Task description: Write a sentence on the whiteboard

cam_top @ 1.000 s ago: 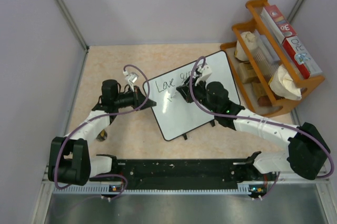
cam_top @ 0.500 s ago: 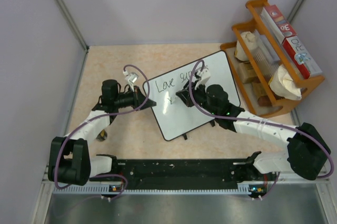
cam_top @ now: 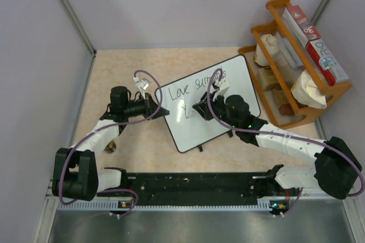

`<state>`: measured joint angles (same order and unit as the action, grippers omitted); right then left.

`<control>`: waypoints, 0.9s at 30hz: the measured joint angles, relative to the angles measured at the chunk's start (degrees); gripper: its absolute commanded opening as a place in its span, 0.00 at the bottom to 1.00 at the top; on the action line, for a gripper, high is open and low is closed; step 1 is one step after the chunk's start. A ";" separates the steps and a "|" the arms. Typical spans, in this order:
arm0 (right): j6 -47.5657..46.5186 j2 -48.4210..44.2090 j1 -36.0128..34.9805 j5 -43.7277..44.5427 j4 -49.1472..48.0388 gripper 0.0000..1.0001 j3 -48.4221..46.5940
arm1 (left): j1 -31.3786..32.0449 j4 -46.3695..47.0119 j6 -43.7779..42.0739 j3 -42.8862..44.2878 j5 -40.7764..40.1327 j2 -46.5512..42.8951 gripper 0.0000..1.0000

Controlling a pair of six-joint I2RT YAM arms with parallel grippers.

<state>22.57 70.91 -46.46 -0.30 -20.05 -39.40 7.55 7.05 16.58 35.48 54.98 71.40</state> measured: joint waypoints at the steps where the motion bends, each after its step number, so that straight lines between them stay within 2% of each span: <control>1: 0.00 -0.35 0.00 0.22 0.13 0.00 0.02 | 0.00 0.04 0.00 0.00 0.04 0.00 0.00; 14: 0.81 -2.82 1.42 0.35 -0.02 0.00 -2.93 | 0.00 0.07 -0.02 0.02 0.20 0.00 0.00; 27: 1.77 0.20 4.26 1.42 -0.42 0.00 -4.63 | 0.00 0.07 -0.02 0.04 0.22 0.00 0.00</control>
<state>24.34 71.11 -42.19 1.13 -20.47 -44.03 7.55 7.11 16.56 35.53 55.20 71.40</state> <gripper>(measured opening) 0.080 0.061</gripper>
